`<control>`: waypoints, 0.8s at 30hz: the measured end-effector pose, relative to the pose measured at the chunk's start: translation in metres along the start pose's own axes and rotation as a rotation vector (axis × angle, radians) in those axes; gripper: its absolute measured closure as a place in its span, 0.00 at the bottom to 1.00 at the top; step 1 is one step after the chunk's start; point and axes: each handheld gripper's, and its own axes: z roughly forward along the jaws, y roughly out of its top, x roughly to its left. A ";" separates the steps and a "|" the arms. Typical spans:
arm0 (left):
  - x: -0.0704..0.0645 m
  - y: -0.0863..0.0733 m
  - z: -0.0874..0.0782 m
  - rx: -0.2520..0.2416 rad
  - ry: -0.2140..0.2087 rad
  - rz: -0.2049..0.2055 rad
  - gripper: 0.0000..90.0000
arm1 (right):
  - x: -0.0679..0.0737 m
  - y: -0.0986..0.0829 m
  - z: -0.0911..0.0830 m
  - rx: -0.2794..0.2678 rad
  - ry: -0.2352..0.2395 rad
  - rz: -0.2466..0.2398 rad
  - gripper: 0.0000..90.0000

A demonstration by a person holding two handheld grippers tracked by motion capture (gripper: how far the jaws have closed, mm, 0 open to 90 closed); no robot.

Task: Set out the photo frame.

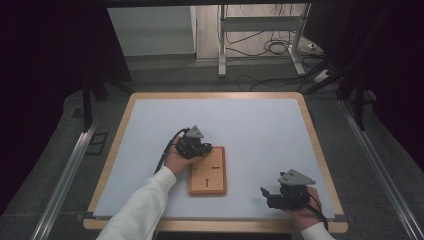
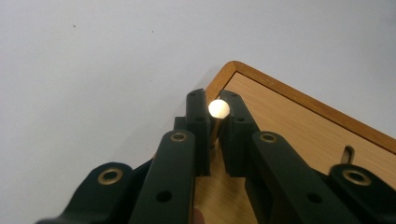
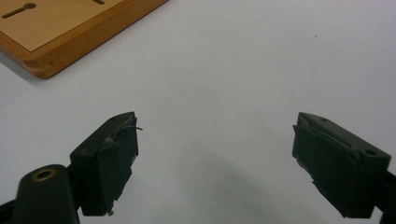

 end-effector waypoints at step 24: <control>0.011 0.006 0.000 0.048 -0.087 -0.040 0.93 | 0.049 0.029 0.018 -0.040 0.091 -0.154 0.12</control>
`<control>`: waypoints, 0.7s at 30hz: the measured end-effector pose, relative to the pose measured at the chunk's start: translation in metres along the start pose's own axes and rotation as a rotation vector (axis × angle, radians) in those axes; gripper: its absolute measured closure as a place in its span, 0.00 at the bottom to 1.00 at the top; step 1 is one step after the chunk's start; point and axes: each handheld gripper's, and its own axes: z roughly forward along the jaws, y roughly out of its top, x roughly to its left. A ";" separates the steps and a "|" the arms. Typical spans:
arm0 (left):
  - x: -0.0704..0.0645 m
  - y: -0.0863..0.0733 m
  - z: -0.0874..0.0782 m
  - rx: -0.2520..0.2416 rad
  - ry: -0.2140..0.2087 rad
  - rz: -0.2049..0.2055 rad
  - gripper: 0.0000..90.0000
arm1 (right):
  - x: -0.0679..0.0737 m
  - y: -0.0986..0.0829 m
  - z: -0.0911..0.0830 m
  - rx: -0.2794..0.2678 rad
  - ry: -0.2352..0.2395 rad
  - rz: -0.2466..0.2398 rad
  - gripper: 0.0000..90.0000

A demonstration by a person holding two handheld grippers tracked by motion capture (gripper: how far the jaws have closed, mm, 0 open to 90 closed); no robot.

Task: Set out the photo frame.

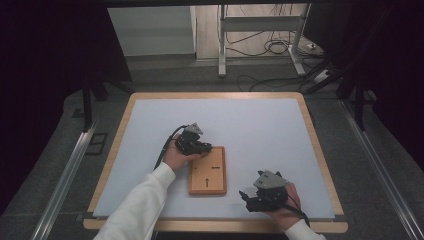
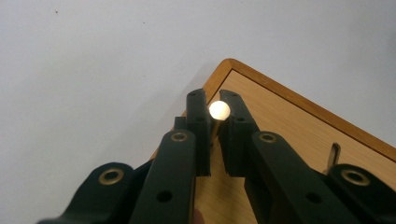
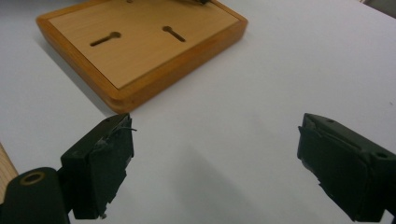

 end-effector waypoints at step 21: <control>0.012 0.004 0.000 0.024 -0.070 -0.057 0.93 | 0.050 0.032 0.051 0.069 0.020 -0.209 0.07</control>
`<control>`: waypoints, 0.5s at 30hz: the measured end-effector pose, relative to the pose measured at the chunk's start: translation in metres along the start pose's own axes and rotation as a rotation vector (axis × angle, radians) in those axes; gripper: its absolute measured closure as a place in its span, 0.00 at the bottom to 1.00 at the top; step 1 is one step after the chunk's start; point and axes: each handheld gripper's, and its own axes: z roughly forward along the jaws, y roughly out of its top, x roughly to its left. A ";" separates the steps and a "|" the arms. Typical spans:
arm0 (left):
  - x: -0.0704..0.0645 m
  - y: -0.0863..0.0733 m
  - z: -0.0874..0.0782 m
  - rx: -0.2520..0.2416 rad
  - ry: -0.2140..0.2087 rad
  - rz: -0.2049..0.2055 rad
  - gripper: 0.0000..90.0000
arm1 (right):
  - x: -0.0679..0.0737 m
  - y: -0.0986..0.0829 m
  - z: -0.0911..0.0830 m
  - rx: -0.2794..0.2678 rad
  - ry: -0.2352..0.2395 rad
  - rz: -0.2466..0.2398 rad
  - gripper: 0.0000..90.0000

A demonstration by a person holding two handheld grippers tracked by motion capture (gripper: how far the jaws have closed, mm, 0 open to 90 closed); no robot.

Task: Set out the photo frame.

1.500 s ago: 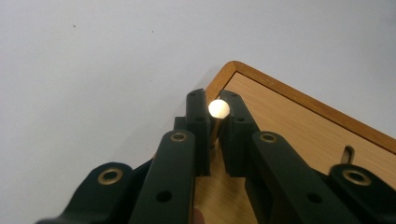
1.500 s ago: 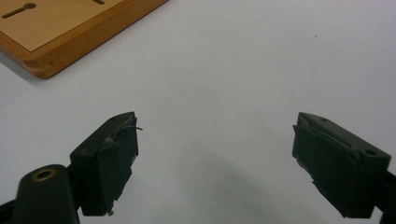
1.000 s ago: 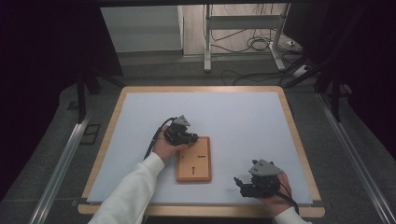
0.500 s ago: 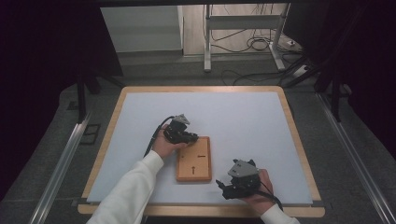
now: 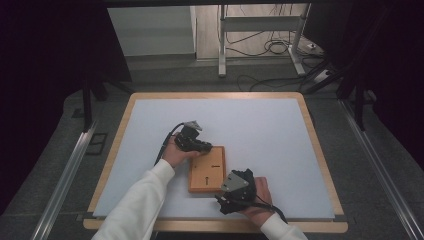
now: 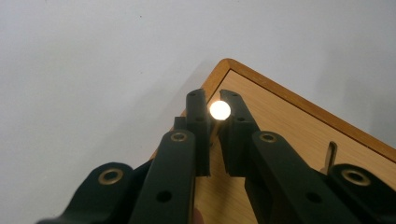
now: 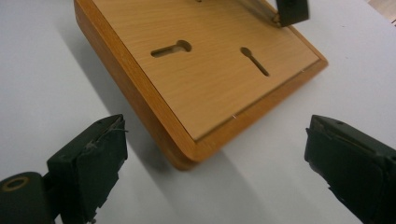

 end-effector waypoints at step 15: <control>0.003 0.003 0.000 0.012 -0.011 -0.021 0.93 | 0.008 0.006 0.017 0.014 -0.104 -0.086 0.08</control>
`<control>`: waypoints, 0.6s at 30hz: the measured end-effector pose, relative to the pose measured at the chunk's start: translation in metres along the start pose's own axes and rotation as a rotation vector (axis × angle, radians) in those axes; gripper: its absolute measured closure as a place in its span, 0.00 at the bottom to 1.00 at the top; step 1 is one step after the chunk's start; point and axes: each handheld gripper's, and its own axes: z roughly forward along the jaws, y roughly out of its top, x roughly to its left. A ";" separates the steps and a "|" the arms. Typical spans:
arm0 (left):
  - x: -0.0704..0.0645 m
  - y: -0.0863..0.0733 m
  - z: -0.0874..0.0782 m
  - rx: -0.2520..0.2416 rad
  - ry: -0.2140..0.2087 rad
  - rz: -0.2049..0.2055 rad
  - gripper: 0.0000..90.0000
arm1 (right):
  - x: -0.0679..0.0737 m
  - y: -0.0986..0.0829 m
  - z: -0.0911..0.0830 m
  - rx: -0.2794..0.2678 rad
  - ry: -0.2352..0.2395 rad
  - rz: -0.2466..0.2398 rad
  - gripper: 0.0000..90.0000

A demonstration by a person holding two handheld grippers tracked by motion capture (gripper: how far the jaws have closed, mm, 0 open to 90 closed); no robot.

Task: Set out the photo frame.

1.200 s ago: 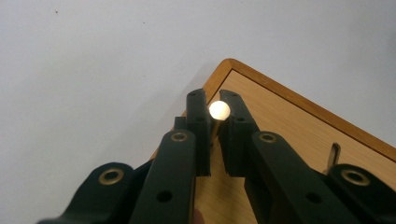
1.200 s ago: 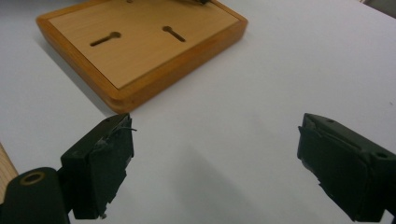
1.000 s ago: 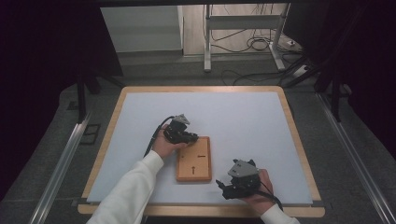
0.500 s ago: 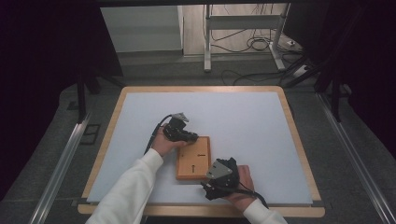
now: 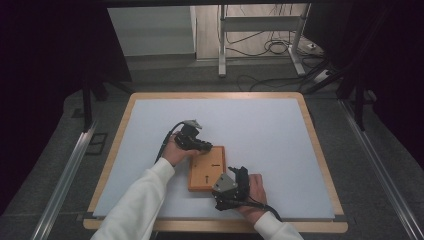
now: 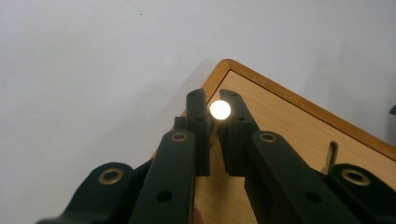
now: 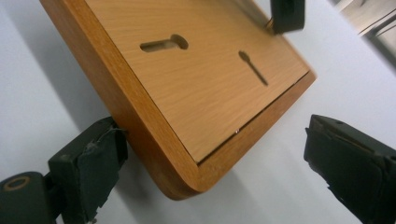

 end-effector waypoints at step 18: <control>-0.001 0.000 0.000 -0.019 0.038 0.002 0.90 | -0.010 0.023 -0.013 -0.085 -0.075 -0.067 0.31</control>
